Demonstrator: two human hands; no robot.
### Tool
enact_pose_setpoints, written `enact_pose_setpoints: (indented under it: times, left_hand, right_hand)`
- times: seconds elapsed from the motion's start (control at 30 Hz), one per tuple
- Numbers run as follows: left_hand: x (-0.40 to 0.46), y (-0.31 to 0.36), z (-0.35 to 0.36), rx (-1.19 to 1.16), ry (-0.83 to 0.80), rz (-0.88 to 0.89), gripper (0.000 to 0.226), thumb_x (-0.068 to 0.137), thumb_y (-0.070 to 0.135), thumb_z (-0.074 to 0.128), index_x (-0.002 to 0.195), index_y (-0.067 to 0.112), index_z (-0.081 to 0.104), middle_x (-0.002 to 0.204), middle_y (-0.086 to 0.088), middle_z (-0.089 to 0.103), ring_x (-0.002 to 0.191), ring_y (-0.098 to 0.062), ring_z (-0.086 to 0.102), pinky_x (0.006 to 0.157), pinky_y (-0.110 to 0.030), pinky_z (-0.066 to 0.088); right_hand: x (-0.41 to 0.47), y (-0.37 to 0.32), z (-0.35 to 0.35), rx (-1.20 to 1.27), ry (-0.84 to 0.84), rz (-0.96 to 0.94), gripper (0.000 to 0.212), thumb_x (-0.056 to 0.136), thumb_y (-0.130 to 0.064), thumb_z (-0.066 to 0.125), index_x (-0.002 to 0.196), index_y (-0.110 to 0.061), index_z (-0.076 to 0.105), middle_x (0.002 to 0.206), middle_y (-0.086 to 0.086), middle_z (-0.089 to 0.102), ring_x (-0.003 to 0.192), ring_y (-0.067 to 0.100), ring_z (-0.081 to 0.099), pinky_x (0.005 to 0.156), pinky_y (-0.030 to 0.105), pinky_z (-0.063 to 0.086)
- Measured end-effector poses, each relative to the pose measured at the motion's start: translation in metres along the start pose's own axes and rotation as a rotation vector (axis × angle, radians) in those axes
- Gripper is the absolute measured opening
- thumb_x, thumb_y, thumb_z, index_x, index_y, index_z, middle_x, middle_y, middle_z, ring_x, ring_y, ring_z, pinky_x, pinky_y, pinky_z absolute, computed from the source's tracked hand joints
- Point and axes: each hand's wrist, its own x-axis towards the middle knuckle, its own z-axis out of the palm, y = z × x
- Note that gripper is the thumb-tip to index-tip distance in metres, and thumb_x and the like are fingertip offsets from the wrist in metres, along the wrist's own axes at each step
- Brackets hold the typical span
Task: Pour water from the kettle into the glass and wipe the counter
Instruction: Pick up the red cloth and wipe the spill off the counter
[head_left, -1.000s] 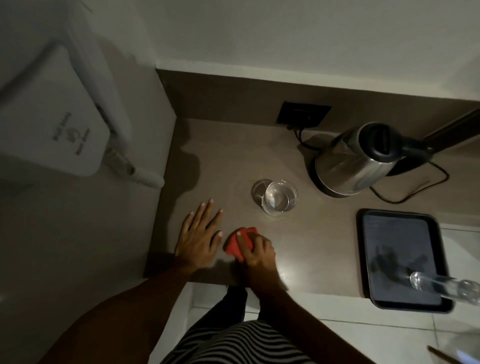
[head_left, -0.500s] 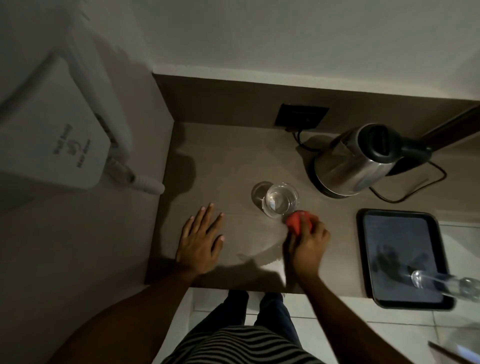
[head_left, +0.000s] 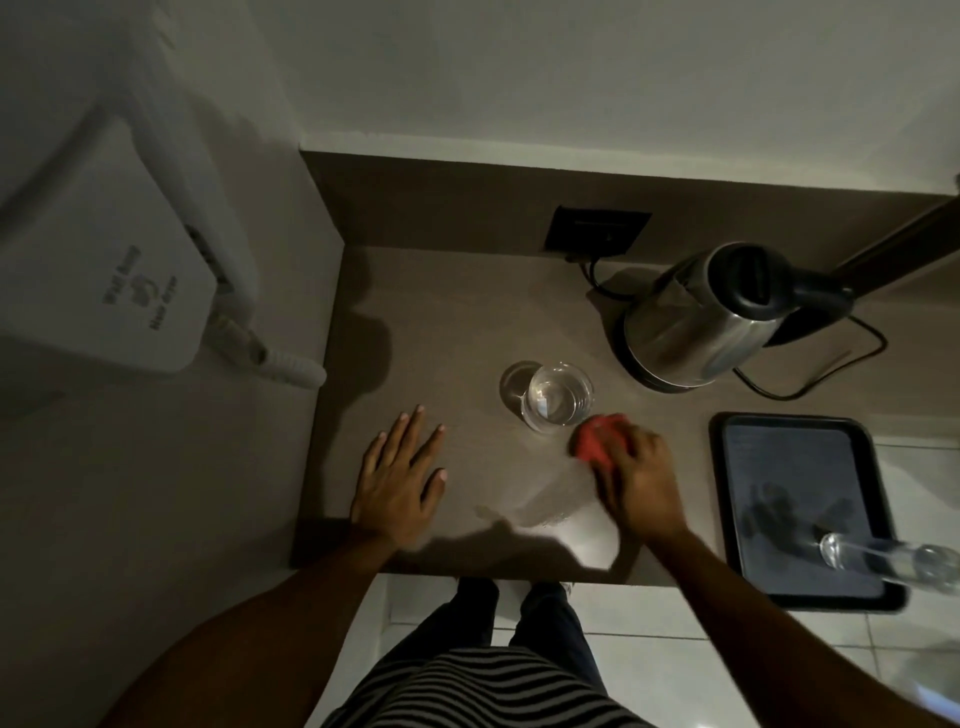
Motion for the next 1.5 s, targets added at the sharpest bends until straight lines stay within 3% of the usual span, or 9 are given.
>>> enact_pose_setpoints:
  times: [0.2, 0.33, 0.57, 0.73, 0.93, 1.13, 1.23, 1.3, 1.5]
  left_hand:
    - [0.0, -0.001, 0.004, 0.026, 0.001, -0.002, 0.063, 0.1, 0.051, 0.03, 0.158, 0.03, 0.022, 0.171, -0.003, 0.017, 0.157, -0.022, 0.018, 0.122, -0.041, 0.012]
    - [0.001, 0.002, 0.005, 0.025, -0.013, -0.002, 0.064, 0.099, 0.052, 0.03, 0.158, 0.03, 0.019, 0.17, -0.004, 0.018, 0.157, -0.023, 0.019, 0.122, -0.043, 0.015]
    - [0.0, 0.0, 0.003, 0.013, -0.006, -0.005, 0.065, 0.096, 0.05, 0.034, 0.157, 0.03, 0.025, 0.169, -0.004, 0.024, 0.155, -0.024, 0.024, 0.12, -0.042, 0.016]
    - [0.001, -0.001, 0.002, 0.009, -0.024, -0.001, 0.064, 0.098, 0.052, 0.031, 0.157, 0.03, 0.024, 0.17, -0.004, 0.021, 0.156, -0.024, 0.022, 0.121, -0.041, 0.012]
    - [0.001, -0.001, 0.002, 0.018, -0.017, -0.003, 0.063, 0.099, 0.053, 0.028, 0.157, 0.03, 0.024, 0.17, -0.004, 0.02, 0.156, -0.024, 0.021, 0.122, -0.045, 0.021]
    - [0.001, 0.001, 0.0, 0.02, -0.007, 0.001, 0.06, 0.1, 0.05, 0.028, 0.156, 0.029, 0.028, 0.169, -0.006, 0.023, 0.155, -0.025, 0.025, 0.121, -0.044, 0.017]
    - [0.001, 0.002, -0.002, -0.002, -0.002, 0.0, 0.058, 0.101, 0.044, 0.026, 0.156, 0.028, 0.029, 0.169, -0.005, 0.023, 0.156, -0.025, 0.024, 0.12, -0.043, 0.016]
    - [0.0, 0.003, -0.002, -0.013, -0.005, -0.008, 0.057, 0.102, 0.043, 0.024, 0.157, 0.029, 0.027, 0.17, -0.003, 0.02, 0.156, -0.023, 0.02, 0.121, -0.041, 0.011]
    - [0.0, 0.002, -0.002, 0.005, 0.006, -0.017, 0.056, 0.102, 0.045, 0.025, 0.156, 0.03, 0.028, 0.169, -0.003, 0.022, 0.156, -0.023, 0.022, 0.12, -0.04, 0.011]
  right_hand:
    - [0.008, -0.02, 0.002, 0.11, 0.079, 0.26, 0.065, 0.076, -0.011, 0.074, 0.138, -0.014, 0.053, 0.143, 0.017, 0.05, 0.122, 0.043, 0.043, 0.096, 0.053, 0.037]
    - [-0.017, -0.053, 0.015, 0.187, 0.025, 0.097, 0.065, 0.072, -0.013, 0.07, 0.135, -0.019, 0.056, 0.141, 0.009, 0.054, 0.121, 0.035, 0.045, 0.093, 0.04, 0.033]
    - [-0.032, -0.091, 0.03, 0.228, -0.116, -0.181, 0.05, 0.078, -0.029, 0.065, 0.127, -0.019, 0.063, 0.136, 0.005, 0.061, 0.117, 0.032, 0.053, 0.088, 0.046, 0.046]
    - [-0.012, -0.038, 0.001, 0.091, -0.162, -0.422, 0.062, 0.064, -0.009, 0.074, 0.125, -0.02, 0.066, 0.132, 0.003, 0.063, 0.117, 0.029, 0.056, 0.093, 0.041, 0.044]
    - [0.026, 0.021, -0.026, -0.002, -0.055, -0.055, 0.064, 0.069, -0.011, 0.077, 0.13, -0.011, 0.059, 0.136, 0.02, 0.057, 0.108, 0.044, 0.054, 0.089, 0.05, 0.044]
    - [-0.027, -0.083, 0.031, 0.136, 0.176, 0.369, 0.047, 0.081, -0.019, 0.058, 0.125, -0.005, 0.061, 0.13, 0.032, 0.053, 0.098, 0.046, 0.052, 0.087, 0.046, 0.045]
    - [-0.073, -0.154, 0.06, 0.213, 0.078, 0.043, 0.041, 0.078, -0.013, 0.064, 0.119, -0.008, 0.064, 0.125, 0.024, 0.056, 0.101, 0.047, 0.056, 0.08, 0.057, 0.055]
    - [-0.086, -0.17, 0.065, 0.215, -0.002, -0.265, 0.042, 0.081, -0.024, 0.064, 0.122, -0.017, 0.065, 0.13, 0.01, 0.048, 0.111, 0.033, 0.048, 0.081, 0.048, 0.054]
    - [-0.047, -0.072, 0.016, 0.357, -0.227, -0.599, 0.024, 0.086, -0.017, 0.072, 0.109, -0.019, 0.074, 0.118, 0.002, 0.07, 0.11, 0.023, 0.064, 0.088, 0.039, 0.053]
